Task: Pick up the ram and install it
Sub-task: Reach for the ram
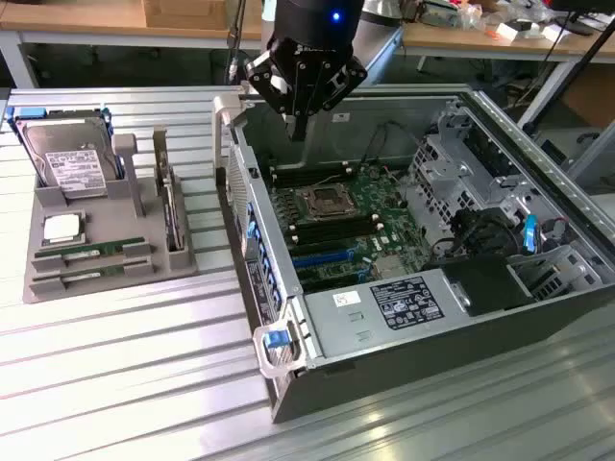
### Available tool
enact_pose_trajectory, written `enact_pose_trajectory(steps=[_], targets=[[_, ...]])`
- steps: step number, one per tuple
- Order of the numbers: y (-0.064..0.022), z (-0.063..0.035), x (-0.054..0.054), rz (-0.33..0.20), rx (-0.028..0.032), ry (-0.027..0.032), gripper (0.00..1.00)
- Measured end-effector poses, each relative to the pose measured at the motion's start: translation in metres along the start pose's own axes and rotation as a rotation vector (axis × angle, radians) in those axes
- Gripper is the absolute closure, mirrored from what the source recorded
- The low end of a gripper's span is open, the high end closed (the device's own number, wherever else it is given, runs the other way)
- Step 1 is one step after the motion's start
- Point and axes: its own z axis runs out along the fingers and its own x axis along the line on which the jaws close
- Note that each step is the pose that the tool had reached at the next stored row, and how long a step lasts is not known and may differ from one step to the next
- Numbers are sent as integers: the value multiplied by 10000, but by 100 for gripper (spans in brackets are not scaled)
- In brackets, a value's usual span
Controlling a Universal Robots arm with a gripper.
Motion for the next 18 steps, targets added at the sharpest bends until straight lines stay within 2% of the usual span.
enact_pose_trajectory(steps=[1, 3, 18], targets=[[1, -1, 48, -1, 0, 0, 89], [1, -1, 66, 0, 0, 0, 89], [3, -3, 137, 0, 0, 0, 89]])
